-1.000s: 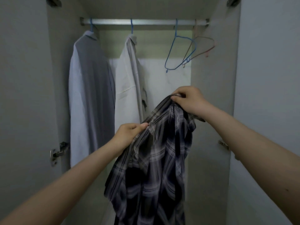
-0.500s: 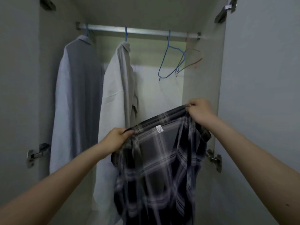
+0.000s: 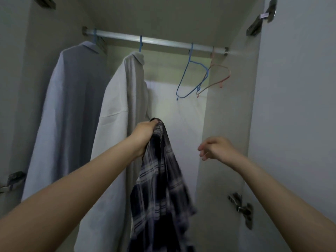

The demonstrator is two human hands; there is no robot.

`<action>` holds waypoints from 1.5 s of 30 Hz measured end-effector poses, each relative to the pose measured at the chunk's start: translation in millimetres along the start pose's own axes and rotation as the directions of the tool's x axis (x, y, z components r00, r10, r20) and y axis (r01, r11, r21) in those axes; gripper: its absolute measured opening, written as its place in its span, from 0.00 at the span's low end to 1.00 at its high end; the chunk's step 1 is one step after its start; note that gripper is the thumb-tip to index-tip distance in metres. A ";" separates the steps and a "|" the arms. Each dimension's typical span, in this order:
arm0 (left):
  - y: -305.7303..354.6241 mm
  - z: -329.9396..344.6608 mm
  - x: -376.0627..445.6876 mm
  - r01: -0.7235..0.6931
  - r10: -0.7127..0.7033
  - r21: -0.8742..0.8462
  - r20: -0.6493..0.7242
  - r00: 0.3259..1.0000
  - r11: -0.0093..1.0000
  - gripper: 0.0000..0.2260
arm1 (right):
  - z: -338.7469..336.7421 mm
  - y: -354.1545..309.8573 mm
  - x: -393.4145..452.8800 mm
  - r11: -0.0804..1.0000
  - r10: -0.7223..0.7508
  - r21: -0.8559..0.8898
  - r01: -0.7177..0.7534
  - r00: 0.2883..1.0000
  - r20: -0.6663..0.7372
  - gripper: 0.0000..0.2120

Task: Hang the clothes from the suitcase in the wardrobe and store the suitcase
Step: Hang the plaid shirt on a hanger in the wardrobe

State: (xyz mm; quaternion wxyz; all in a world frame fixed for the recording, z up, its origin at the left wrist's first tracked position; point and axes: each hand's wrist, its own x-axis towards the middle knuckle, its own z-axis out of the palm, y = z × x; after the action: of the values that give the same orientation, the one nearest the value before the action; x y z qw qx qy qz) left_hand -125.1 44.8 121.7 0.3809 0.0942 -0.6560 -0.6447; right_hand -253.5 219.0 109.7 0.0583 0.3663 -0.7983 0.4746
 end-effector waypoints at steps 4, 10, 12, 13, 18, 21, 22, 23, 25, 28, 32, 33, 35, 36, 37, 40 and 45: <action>-12.7 8.9 41.7 -0.058 0.054 0.068 0.058 0.997 0.996 0.12 | -5.4 -20.5 45.7 0.975 0.000 0.216 0.059 0.964 -0.265 0.13; -12.7 8.0 105.8 -0.286 0.232 0.326 0.194 0.953 0.901 0.15 | -44.7 -94.6 134.9 0.972 -0.162 0.000 0.236 0.665 -0.729 0.10; -11.5 9.3 127.2 -0.424 0.353 0.435 0.238 0.905 0.794 0.20 | -54.6 -120.1 151.5 0.955 -0.298 -0.241 0.175 0.595 -0.746 0.18; -11.8 10.8 136.7 -0.470 0.399 0.468 0.247 0.883 0.748 0.23 | -57.1 -131.1 157.7 0.927 -0.356 -0.355 0.123 0.587 -0.727 0.20; -30.4 13.6 170.9 -0.576 0.519 0.658 0.313 0.795 0.486 0.27 | -55.1 -152.9 195.4 0.818 -0.258 -0.568 -0.092 0.824 -0.504 0.10; -49.6 8.3 186.5 -0.572 0.495 0.711 0.355 0.793 0.408 0.27 | -47.9 -149.4 217.1 0.900 -0.171 -0.432 -0.057 0.865 -0.471 0.12; -54.8 5.3 191.7 -0.566 0.487 0.718 0.354 0.798 0.406 0.27 | -45.1 -148.6 223.6 0.932 -0.158 -0.362 -0.033 0.860 -0.485 0.12; -58.6 1.6 195.7 -0.555 0.480 0.727 0.348 0.805 0.404 0.27 | -42.0 -148.4 227.3 0.951 -0.157 -0.310 -0.008 0.849 -0.505 0.13; -62.9 -8.5 202.4 -0.529 0.466 0.736 0.325 0.823 0.421 0.27 | -39.2 -151.5 232.6 0.945 -0.219 -0.327 0.023 0.785 -0.579 0.13; -62.1 -26.1 209.5 -0.470 0.411 0.759 0.291 0.864 0.450 0.27 | -40.0 -159.7 228.9 0.895 -0.352 -0.446 0.024 0.651 -0.672 0.17; -63.7 -44.7 213.4 -0.400 0.392 0.810 0.232 0.890 0.429 0.28 | -36.5 -164.0 227.1 0.898 -0.373 -0.438 0.036 0.591 -0.716 0.15; -64.1 -47.3 213.9 -0.385 0.383 0.821 0.223 0.896 0.421 0.28 | -34.8 -163.6 226.7 0.903 -0.366 -0.427 0.045 0.600 -0.711 0.15; -65.4 -51.1 214.7 -0.358 0.341 0.819 0.213 0.916 0.448 0.27 | -32.8 -159.7 221.4 0.908 -0.369 -0.413 0.071 0.605 -0.706 0.16; -66.8 -52.4 214.3 -0.341 0.309 0.807 0.208 0.928 0.482 0.26 | -32.8 -157.4 216.8 0.909 -0.372 -0.409 0.081 0.603 -0.706 0.16; -68.6 -53.3 213.2 -0.324 0.277 0.795 0.203 0.939 0.513 0.25 | -34.1 -156.0 211.9 0.908 -0.379 -0.407 0.096 0.599 -0.705 0.16; -75.1 -58.7 205.4 -0.210 0.117 0.701 0.178 0.977 0.682 0.21 | -41.8 -154.7 192.9 0.884 -0.455 -0.433 0.173 0.523 -0.720 0.15; -64.4 -66.6 167.3 0.105 -0.158 0.376 0.114 0.981 0.921 0.15 | -60.8 -161.3 155.9 0.869 -0.493 -0.381 0.316 0.480 -0.726 0.16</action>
State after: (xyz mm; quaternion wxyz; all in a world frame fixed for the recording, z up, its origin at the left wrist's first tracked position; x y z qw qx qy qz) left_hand -223.1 -119.3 117.8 0.2645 0.1617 -0.7829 -0.5394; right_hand -278.7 139.7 326.7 0.5586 0.2819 -0.6154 0.4794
